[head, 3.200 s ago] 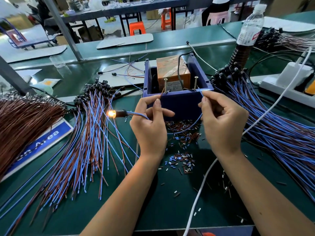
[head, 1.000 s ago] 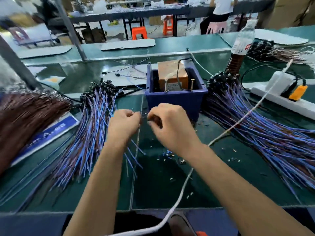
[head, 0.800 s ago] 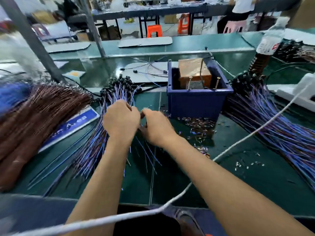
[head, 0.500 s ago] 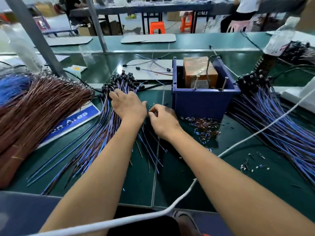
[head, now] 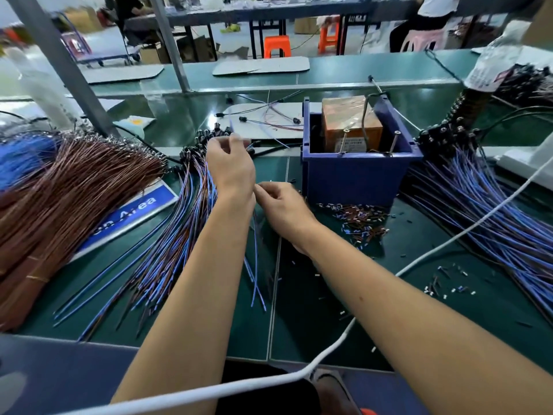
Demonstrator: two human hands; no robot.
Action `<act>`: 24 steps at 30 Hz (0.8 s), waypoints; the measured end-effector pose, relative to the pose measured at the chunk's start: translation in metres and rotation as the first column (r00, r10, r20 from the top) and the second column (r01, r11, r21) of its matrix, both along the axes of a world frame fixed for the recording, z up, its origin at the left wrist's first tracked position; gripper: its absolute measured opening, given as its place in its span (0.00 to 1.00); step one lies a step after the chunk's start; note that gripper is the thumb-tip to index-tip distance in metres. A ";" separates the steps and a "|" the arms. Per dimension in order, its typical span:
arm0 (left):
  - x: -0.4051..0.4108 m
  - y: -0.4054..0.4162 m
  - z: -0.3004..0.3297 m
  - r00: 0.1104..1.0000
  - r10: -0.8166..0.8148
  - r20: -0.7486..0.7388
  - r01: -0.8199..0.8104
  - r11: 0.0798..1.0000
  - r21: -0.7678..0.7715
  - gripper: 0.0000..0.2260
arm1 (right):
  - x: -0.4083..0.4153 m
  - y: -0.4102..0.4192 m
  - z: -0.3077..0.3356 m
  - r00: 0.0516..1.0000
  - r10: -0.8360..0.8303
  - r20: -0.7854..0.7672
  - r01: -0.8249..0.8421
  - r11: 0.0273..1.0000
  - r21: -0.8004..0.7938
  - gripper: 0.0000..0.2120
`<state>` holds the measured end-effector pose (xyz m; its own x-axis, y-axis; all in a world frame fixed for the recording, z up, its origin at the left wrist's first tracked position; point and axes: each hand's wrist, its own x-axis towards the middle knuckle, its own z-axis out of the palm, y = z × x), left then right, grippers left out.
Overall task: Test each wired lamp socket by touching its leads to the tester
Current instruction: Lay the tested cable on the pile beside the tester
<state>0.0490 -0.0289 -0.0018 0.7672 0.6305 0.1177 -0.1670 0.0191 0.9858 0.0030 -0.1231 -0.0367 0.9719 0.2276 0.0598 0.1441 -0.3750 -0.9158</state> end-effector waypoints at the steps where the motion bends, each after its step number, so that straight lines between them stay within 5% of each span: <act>1: -0.002 -0.003 0.004 0.998 -0.003 0.067 0.011 0.994 -0.108 0.08 | -0.002 -0.001 0.003 0.998 0.008 -0.061 0.001 0.991 0.130 0.19; 4: -0.010 -0.012 0.015 0.980 0.052 0.193 -0.016 0.983 -0.183 0.08 | -0.005 -0.003 0.015 0.980 0.059 -0.189 0.014 0.931 0.364 0.20; 10: -0.020 -0.011 0.039 0.938 0.186 0.293 -0.062 0.920 -0.386 0.08 | -0.011 -0.011 0.032 0.973 0.184 -0.141 -0.110 0.902 0.418 0.12; 18: -0.025 0.047 0.057 0.966 0.162 0.204 -0.049 0.883 -0.468 0.11 | -0.010 -0.102 0.023 0.986 0.072 0.150 -0.082 0.995 0.063 0.05; 21: -0.028 0.044 0.053 0.950 0.129 0.286 -0.034 0.948 -0.318 0.12 | -0.012 -0.137 0.013 0.979 -0.041 0.201 0.040 0.999 0.007 0.05; 23: -0.036 0.017 0.046 0.894 0.104 0.435 -0.151 0.986 0.074 0.13 | -0.017 -0.148 0.007 0.955 -0.110 0.275 0.110 0.994 0.015 0.04; 24: -0.042 -0.003 0.039 0.873 0.016 0.487 -0.203 0.920 0.335 0.13 | -0.019 -0.148 0.005 0.933 -0.136 0.332 0.137 0.990 0.022 0.04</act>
